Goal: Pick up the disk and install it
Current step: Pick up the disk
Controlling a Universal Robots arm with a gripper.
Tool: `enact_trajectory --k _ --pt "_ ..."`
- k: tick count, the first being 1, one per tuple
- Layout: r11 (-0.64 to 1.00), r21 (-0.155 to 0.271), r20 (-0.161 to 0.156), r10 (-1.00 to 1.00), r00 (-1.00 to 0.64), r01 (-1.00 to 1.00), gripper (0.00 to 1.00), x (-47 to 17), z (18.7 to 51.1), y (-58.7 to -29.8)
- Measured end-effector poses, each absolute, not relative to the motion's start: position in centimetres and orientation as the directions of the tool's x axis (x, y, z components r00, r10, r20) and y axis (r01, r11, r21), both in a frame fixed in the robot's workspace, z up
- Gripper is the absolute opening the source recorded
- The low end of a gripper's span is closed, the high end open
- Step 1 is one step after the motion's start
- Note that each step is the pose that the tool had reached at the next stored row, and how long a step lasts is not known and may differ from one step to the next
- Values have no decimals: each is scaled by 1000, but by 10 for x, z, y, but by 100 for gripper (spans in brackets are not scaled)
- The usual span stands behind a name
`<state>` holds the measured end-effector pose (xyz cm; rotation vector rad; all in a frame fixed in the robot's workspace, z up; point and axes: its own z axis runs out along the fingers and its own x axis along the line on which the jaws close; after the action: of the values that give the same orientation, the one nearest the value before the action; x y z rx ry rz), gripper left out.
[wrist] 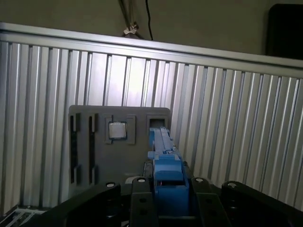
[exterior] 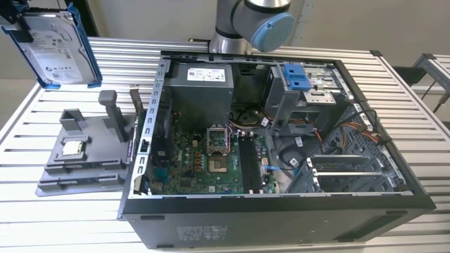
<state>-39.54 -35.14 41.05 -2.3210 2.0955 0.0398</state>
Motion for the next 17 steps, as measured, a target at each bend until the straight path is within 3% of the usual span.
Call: enact_trajectory --k 17 --pt "-102 6 -29 -994 102 -995 0 -395 482 -351"
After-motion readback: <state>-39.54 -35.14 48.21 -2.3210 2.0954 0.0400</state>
